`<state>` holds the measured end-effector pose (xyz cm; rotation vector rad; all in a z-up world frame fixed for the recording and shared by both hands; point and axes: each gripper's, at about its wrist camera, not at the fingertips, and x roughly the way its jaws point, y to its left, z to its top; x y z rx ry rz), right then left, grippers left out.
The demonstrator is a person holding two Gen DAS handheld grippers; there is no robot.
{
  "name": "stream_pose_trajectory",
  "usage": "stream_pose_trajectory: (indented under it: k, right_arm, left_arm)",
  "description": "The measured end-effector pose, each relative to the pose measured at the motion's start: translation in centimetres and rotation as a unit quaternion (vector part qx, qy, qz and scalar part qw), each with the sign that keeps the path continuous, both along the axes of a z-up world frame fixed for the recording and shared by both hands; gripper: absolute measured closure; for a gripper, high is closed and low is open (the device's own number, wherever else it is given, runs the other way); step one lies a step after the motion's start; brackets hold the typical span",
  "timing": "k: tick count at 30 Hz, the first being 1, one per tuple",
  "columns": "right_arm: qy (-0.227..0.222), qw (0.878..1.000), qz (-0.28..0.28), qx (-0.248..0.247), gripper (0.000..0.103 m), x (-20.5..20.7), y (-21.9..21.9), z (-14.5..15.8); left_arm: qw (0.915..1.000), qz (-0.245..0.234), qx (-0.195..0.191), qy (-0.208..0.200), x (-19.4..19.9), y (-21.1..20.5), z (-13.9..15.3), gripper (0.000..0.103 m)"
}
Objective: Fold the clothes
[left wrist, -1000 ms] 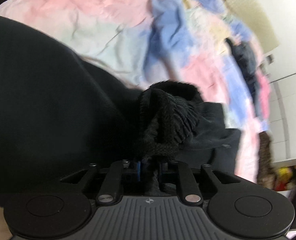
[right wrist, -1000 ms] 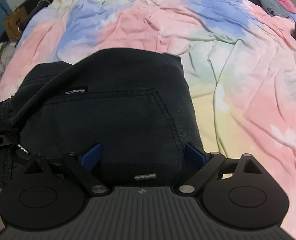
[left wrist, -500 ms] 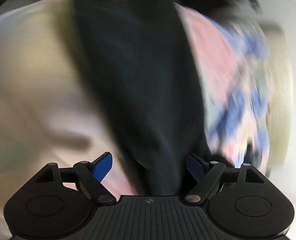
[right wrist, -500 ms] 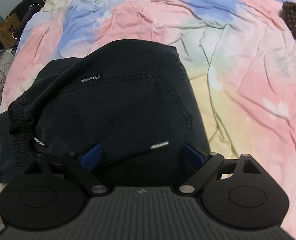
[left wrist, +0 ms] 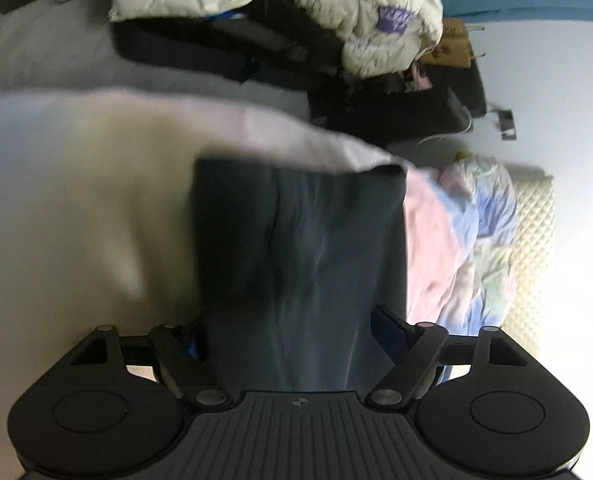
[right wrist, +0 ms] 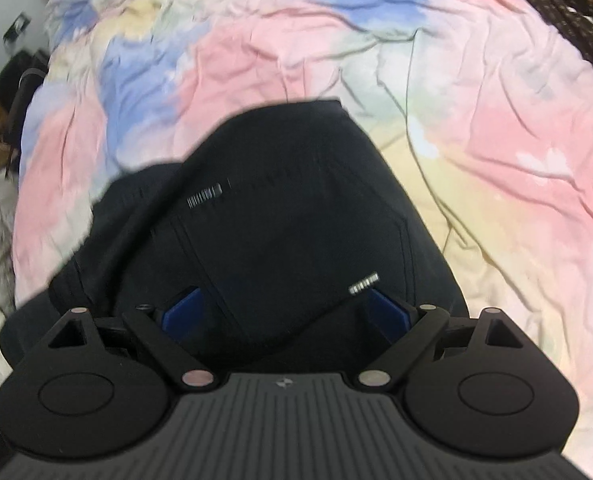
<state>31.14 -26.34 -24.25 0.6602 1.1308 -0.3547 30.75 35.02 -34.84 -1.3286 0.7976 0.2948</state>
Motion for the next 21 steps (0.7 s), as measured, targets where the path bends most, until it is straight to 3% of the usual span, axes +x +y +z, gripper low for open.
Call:
stream_pose_trajectory:
  k: [3,5,6,8,11,16,21]
  right_arm:
    - [-0.01,1.0,-0.014,-0.003,0.012,-0.1,0.2,1.2]
    - [-0.014,1.0,-0.018,-0.005,0.012,-0.3,0.4,1.8]
    - [-0.014,1.0,-0.018,-0.006,0.012,-0.4,0.4,2.0]
    - [-0.015,1.0,-0.018,-0.008,0.012,-0.7,0.5,2.2]
    - [-0.019,1.0,-0.019,-0.003,0.012,-1.3,0.7,2.3]
    - [-0.026,0.999,-0.021,0.01,0.012,-2.8,1.0,1.9]
    - [-0.035,0.999,0.007,0.005,0.012,-4.6,0.6,2.1]
  left_arm:
    - [0.9997,-0.022,0.004,0.003,1.4,0.6,-0.1,0.038]
    - [0.9977,-0.048,0.039,0.025,1.5,1.6,0.7,0.069]
    - [0.9963,-0.061,0.053,0.028,1.2,2.3,1.3,0.071]
    - [0.9947,-0.075,0.068,0.015,0.8,2.5,2.3,0.084]
    - [0.9907,-0.103,0.088,-0.012,0.5,2.1,4.1,0.09]
    - [0.9762,-0.156,0.133,-0.07,0.0,0.1,9.1,0.093]
    - [0.949,-0.208,0.197,-0.132,1.4,-3.7,14.6,0.093]
